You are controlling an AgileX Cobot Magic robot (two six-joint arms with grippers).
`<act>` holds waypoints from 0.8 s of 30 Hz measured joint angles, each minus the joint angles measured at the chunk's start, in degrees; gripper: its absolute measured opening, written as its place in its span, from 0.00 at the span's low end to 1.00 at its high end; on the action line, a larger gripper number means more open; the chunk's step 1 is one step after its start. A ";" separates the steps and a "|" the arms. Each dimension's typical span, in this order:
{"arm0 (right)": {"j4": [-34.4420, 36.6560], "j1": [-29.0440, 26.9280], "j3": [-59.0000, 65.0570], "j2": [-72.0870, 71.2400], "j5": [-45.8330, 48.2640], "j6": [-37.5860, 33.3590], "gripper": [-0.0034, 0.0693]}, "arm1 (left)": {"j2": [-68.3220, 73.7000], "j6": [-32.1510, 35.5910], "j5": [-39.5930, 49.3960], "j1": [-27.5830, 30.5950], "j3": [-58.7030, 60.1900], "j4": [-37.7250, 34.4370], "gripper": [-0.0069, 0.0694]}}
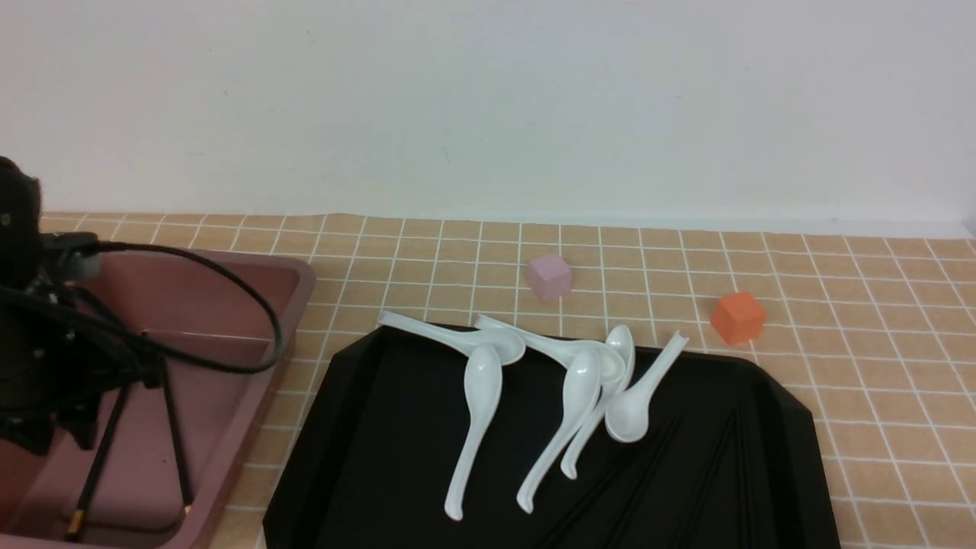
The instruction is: On brown tablecloth take chopsticks from black tray and put them in box.
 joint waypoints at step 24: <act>0.00 0.00 0.00 0.00 0.00 0.00 0.38 | -64.52 23.06 -20.64 0.00 35.10 -37.62 0.07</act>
